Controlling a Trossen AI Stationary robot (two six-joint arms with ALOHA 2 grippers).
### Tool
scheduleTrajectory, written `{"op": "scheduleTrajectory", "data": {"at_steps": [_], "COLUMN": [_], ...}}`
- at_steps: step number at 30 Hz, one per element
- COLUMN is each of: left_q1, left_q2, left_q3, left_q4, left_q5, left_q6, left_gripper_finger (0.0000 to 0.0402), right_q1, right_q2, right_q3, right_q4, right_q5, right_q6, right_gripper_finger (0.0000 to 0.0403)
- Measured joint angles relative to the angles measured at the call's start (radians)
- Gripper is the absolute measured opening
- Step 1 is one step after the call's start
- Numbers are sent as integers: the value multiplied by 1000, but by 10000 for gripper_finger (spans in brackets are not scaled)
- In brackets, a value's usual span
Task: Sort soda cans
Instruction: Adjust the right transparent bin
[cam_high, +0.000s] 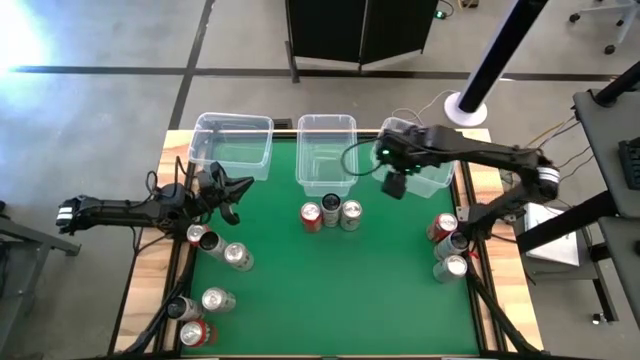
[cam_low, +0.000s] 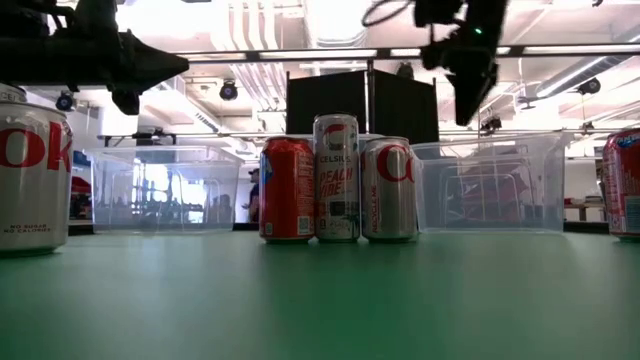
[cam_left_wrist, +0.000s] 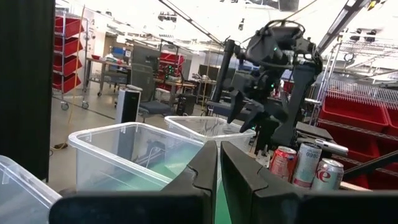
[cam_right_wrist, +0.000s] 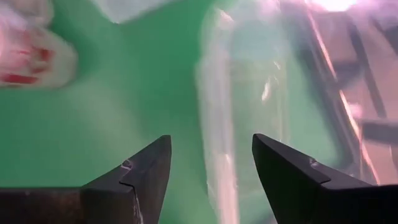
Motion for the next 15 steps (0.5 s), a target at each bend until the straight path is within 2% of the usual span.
{"op": "scheduleTrajectory", "data": {"at_steps": [4, 10, 13, 15], "left_q1": [0, 0, 0, 0], "left_q2": [5, 22, 33, 40], "left_q3": [0, 0, 0, 0], "left_q4": [18, 65, 100, 122], "left_q5": [0, 0, 10, 39], "left_q6": [-4, -19, -30, -35], "left_gripper_finger": [4, 4, 4, 4], "right_q1": [-9, -21, -39, -49], "right_q2": [-89, -102, -79, -66], "right_q3": [-101, -213, -261, -275], "right_q4": [59, 144, 213, 251], "right_q5": [-1, 7, 6, 2], "right_q6": [-19, -24, 42, 145], "right_gripper_finger": [216, 198, 183, 169]}}
